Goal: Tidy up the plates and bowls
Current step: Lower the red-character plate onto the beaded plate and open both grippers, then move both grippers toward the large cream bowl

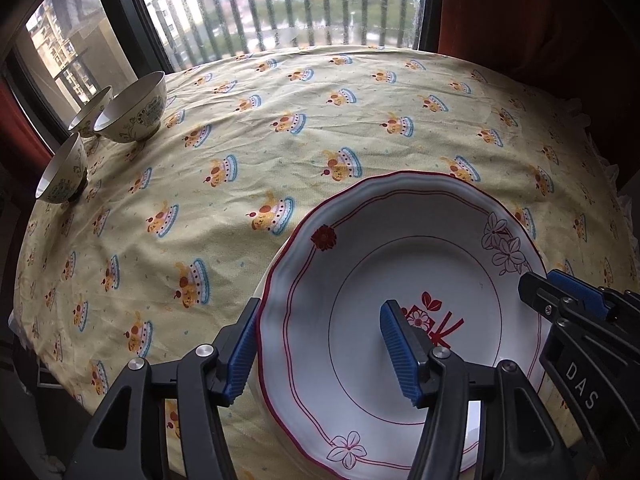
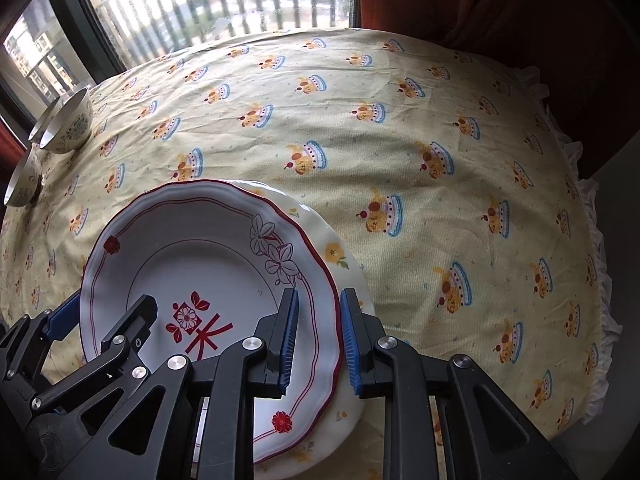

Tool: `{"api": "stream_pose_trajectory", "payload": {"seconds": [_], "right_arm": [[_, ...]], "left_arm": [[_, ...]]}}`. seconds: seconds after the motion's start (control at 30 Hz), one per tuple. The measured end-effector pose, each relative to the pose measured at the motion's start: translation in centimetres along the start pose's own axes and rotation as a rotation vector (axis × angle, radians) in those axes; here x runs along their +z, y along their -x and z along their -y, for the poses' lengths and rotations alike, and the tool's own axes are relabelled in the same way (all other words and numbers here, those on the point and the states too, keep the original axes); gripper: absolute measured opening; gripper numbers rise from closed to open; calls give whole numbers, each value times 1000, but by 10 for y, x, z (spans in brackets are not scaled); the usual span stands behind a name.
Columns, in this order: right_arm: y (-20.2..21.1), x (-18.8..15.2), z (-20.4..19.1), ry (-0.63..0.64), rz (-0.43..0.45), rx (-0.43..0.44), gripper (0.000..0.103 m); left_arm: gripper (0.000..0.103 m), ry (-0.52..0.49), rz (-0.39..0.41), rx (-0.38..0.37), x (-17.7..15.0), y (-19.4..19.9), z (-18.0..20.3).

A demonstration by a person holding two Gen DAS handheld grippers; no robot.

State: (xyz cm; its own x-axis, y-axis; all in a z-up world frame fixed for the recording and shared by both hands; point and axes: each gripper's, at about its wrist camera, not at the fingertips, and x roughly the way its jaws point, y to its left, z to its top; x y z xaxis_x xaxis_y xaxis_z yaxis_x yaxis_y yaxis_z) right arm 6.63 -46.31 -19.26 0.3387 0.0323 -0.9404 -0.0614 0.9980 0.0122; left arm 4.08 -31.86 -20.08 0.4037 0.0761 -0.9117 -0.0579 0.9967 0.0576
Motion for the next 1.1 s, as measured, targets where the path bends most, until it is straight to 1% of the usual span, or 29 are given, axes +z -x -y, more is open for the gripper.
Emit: {"api": "stream_pose_trajectory", "payload": {"seconds": [0.2, 0.3, 0.37, 0.53, 0.63, 0.7, 0.73, 0.8, 0.87, 1.0, 1.1], "right_arm": [[-1, 2, -3, 16, 9, 2, 25], [-1, 1, -2, 20, 10, 4, 25], [0, 0, -1, 18, 7, 6, 25], [6, -2, -2, 33, 20, -8, 27], [11, 0, -3, 40, 35, 5, 34], [14, 1, -2, 30, 39, 16, 45], [16, 2, -2, 24, 44, 19, 48], [21, 4, -3, 16, 56, 29, 63], [26, 7, -7, 12, 68, 53, 69], [35, 12, -23, 31, 91, 66, 72], [41, 14, -39, 46, 123, 52, 72]], "left_arm": [[66, -14, 18, 10, 2, -3, 1], [75, -16, 13, -14, 2, -4, 1], [78, -19, 8, -26, 0, -3, 2], [82, -1, 4, -42, -2, -2, -1], [84, 9, 2, -44, 0, 3, -9], [89, 20, 12, -39, 2, 7, -17], [90, 27, 16, -37, 3, 9, -22], [93, 32, 20, -45, 5, 12, -30], [94, 34, 30, -55, 7, 17, -36], [96, 32, 48, -89, 12, 25, -47], [96, 12, 53, -101, 17, 27, -56]]}}
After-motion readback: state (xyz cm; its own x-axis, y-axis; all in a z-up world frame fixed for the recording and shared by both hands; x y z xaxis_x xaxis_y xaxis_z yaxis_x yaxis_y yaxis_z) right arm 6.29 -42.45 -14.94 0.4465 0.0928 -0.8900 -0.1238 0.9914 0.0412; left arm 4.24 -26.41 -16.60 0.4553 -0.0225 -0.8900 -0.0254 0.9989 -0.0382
